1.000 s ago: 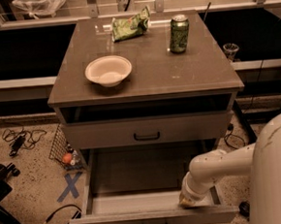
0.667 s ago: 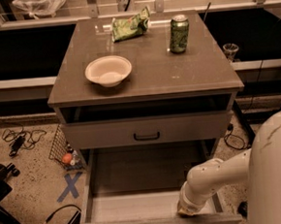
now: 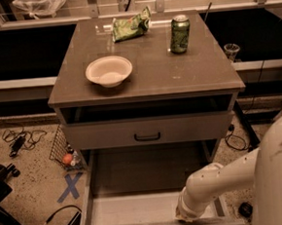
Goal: Open middle drawer
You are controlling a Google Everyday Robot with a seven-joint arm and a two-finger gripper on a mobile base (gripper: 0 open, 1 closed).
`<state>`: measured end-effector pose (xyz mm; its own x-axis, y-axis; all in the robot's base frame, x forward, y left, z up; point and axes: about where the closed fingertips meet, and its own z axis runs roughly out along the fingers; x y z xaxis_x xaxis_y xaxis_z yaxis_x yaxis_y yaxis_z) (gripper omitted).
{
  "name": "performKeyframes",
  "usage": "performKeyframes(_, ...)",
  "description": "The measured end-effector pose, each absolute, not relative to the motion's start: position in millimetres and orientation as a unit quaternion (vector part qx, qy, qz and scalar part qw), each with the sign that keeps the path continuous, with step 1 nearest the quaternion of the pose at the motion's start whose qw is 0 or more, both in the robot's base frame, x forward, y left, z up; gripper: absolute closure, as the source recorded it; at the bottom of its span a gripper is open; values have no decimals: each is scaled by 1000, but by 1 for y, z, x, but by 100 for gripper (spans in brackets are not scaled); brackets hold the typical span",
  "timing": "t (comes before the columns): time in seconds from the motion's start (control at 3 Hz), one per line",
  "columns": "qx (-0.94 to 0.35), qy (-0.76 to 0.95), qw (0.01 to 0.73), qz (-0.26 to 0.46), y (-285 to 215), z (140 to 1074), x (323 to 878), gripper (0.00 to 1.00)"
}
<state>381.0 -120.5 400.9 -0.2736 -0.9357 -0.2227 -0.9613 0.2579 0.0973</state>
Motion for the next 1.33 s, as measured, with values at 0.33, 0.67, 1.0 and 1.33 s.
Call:
performKeyframes(0.33,-598,792,53,109,-120,404,367,59)
performKeyframes(0.67,-598,792,53,109,-119,403,366,36)
performKeyframes(1.0,-598,792,52,110,-119,403,366,12)
performKeyframes(1.33,-599,792,52,110,-119,403,366,0)
